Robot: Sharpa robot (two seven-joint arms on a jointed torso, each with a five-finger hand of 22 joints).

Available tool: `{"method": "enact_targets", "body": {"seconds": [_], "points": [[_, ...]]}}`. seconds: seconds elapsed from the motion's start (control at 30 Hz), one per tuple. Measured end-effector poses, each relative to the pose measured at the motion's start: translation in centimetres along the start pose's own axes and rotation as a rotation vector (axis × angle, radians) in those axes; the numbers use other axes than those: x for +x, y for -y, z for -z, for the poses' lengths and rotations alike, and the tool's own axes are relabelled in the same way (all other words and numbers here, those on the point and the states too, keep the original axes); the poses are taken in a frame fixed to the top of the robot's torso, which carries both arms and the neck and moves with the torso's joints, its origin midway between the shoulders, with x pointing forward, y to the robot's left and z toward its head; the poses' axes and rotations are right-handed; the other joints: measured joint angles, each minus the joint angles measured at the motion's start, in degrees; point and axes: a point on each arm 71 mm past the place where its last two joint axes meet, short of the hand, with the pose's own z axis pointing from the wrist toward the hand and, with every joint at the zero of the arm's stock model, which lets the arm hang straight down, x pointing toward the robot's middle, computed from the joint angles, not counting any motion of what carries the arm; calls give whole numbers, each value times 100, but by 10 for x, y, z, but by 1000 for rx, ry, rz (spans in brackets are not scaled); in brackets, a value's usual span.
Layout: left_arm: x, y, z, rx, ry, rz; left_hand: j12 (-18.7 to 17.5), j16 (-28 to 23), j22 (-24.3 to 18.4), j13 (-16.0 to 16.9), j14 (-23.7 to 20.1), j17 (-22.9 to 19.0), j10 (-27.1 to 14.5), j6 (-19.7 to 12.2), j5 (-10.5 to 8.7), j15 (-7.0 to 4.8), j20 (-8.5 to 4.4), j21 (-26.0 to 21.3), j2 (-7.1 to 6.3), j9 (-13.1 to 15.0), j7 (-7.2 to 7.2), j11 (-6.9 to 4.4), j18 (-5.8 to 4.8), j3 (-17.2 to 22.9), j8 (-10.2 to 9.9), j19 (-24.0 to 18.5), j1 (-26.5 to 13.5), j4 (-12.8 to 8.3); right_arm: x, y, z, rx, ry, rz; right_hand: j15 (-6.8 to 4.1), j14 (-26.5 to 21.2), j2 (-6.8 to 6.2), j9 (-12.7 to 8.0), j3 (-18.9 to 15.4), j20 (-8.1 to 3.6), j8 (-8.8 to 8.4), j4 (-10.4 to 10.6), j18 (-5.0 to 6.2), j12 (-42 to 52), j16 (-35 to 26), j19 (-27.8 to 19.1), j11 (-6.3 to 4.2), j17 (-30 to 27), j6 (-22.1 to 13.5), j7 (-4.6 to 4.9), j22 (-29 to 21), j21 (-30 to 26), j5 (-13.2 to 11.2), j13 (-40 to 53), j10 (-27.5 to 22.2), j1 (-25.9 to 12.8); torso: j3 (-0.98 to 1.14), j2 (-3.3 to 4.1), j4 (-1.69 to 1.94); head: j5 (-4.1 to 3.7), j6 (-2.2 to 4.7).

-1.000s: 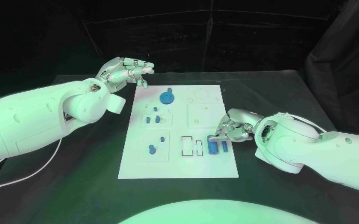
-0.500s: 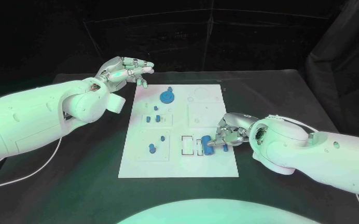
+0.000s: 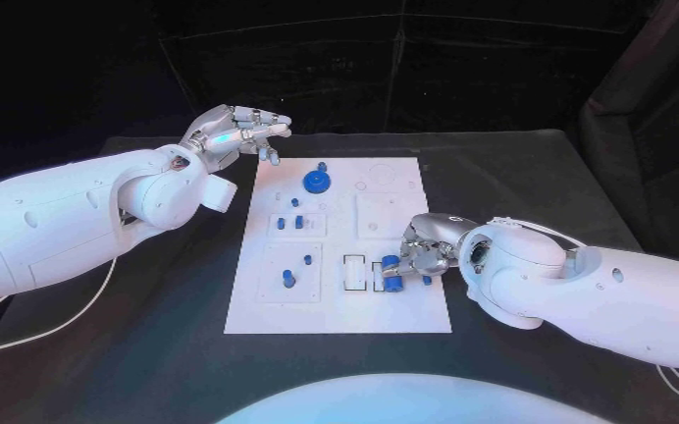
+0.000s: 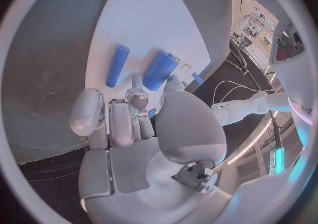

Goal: Assemble the parts on the task board

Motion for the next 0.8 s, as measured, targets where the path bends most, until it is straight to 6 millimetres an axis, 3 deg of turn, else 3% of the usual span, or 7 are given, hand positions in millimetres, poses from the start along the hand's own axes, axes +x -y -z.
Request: {"method": "enact_targets", "body": {"seconds": [0.47, 0.53, 0.63, 0.8], "points": [[0, 0, 1, -4, -3, 2, 0, 0, -3, 1, 0, -3, 0, 0, 0, 0, 0, 0, 0, 0, 0, 0, 0, 0, 0, 0, 0, 0, 2, -5, -2, -5, -1, 4, 0, 0, -117, 80, 9, -22, 114, -9, 0, -12, 23, 21, 0, 64, -27, -28, 66, 46, 96, 59, 0, -111, -2, -3, -1, -37, -29], [1, 0, 1, -4, -5, 2, 20, 0, -5, 1, -1, -5, -1, 0, 0, 1, 0, -11, 0, 0, 0, 1, 0, 0, 0, 0, 0, 0, 2, -6, -3, -6, -2, 5, 0, 0, -200, 118, 65, -22, 165, -40, 0, -30, 23, 21, -2, 76, -47, -48, 84, 46, 282, 76, -2, -23, -1, -3, -1, -38, -32], [1, 0, 1, -5, -8, 3, 23, 0, -11, 1, -20, -12, -21, 0, 0, 20, 0, -27, 0, 0, 0, 21, 0, -9, 16, 0, 0, -9, 2, -6, -4, -8, -2, 11, 0, 0, -199, 168, 129, -22, 223, -96, 0, -56, 44, 21, -21, 97, -90, -62, 94, 46, 725, 106, -21, 181, -1, -3, -1, -42, -33], [2, 0, 0, -5, -13, 5, 23, 0, -12, 0, -20, -15, -21, 0, 0, 20, 0, -27, 0, 0, 0, 21, 0, -16, 23, 0, 0, -16, 0, -6, -5, -8, 5, 23, -20, -21, -104, 179, 231, -22, 310, -248, 0, -88, 44, 21, -20, 132, -179, -51, 124, 73, 1446, 148, -21, 486, -2, -5, -1, -44, -31]]}}
